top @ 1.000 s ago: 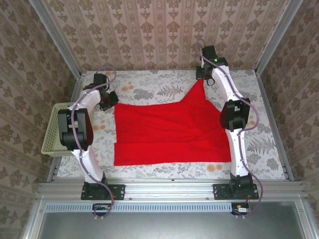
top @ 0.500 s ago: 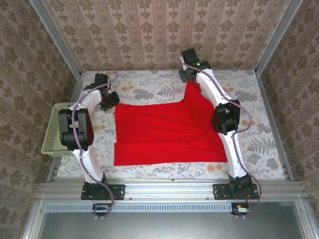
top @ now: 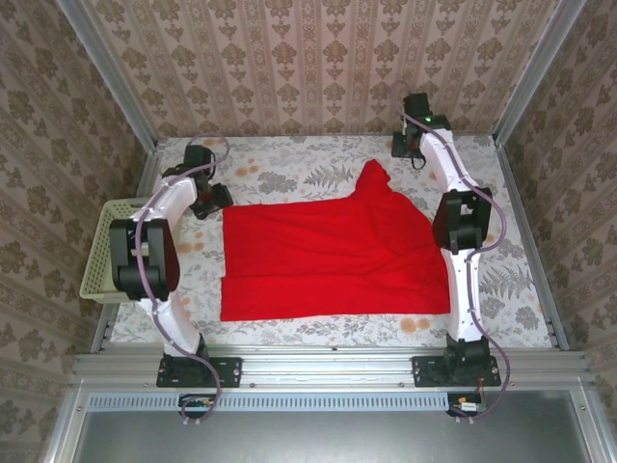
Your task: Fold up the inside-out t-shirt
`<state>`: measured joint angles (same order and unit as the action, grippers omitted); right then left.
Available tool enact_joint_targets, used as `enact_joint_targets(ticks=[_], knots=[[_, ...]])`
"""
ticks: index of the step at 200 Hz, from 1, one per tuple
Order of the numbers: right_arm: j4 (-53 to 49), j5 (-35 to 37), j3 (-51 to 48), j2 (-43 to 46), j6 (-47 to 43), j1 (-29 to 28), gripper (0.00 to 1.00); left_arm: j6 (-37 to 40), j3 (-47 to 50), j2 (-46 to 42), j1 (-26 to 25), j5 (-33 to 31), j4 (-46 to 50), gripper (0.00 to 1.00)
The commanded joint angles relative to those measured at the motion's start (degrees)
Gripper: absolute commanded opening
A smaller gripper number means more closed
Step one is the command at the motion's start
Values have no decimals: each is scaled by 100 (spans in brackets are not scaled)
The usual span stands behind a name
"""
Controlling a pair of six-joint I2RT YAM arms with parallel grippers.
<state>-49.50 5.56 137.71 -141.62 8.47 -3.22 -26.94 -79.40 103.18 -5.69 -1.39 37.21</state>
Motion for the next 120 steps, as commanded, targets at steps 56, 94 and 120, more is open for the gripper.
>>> enact_joint_targets(ticks=[56, 94, 120], knots=[[-209, -574, -257, -286, 195, -88, 46, -722, 1085, -1241, -2226, -318, -415, 68], [-338, -512, -145, -464, 102, -187, 49, -1312, 1696, -1224, -3078, -164, -1053, 70], [-441, -437, -55, -577, 39, -248, 49, -1608, 2115, -1271, -3346, -160, -1311, 70]])
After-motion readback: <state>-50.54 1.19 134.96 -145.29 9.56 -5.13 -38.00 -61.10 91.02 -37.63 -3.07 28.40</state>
